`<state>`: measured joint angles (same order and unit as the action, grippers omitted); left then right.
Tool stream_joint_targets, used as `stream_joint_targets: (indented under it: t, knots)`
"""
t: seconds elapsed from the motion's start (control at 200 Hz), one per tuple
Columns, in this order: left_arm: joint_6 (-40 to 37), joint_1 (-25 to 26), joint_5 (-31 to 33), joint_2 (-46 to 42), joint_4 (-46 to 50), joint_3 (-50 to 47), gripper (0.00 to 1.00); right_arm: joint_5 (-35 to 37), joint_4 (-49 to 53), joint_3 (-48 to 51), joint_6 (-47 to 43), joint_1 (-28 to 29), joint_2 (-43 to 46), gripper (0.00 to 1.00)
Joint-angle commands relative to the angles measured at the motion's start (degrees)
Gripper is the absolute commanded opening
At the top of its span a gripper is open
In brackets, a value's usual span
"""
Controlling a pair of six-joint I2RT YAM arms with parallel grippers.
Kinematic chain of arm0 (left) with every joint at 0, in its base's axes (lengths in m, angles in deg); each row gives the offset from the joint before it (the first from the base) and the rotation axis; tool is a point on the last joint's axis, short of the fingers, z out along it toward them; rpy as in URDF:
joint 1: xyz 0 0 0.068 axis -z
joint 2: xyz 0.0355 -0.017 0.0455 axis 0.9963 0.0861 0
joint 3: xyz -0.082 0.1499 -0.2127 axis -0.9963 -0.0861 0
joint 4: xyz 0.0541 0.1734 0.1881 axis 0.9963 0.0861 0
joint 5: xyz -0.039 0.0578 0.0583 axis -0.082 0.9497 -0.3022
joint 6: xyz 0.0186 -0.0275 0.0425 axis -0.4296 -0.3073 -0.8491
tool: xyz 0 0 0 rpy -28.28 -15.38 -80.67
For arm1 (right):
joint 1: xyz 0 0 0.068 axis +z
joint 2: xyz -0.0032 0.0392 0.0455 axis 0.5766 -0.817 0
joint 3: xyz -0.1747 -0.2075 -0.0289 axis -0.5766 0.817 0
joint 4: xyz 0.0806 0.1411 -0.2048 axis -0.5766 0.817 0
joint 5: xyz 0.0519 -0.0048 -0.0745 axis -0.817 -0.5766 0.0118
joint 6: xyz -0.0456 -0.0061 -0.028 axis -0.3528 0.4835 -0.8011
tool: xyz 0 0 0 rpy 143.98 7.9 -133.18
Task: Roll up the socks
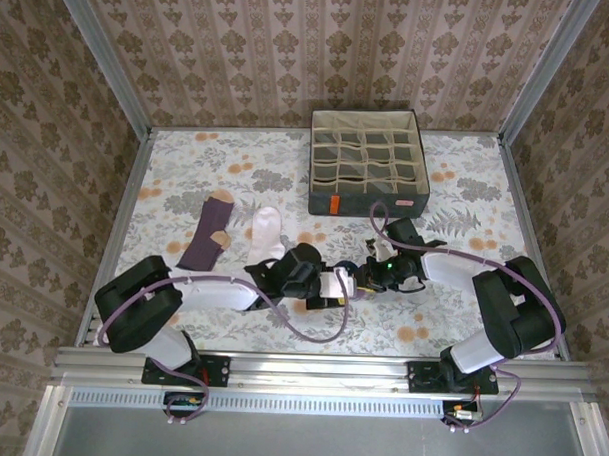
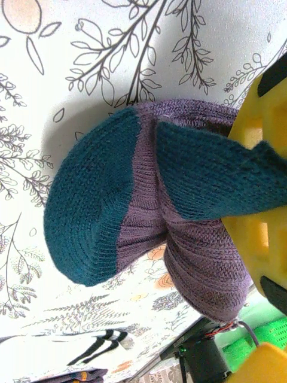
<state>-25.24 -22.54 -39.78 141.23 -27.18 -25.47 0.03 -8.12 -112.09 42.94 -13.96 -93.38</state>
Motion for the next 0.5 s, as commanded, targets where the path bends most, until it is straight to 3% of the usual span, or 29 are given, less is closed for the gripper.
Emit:
stream_joint_targets:
  t: [0.0, 0.27, 0.495]
  knots:
    - [-8.9, 2.1, 9.5, 2.2, 0.7, 1.3, 0.42, 7.2, 7.2, 1.3, -0.9, -0.1, -2.8, 0.05]
    - [-8.7, 3.7, 16.1, 12.0, 1.6, 5.7, 0.39, 6.1, 7.4, 1.4, -1.0, -0.2, -3.0, 0.05]
    - [-3.2, 2.5, 13.5, 15.4, 7.2, 7.9, 0.2, 3.8, 5.3, 2.4, -0.9, -0.7, -2.4, 0.07]
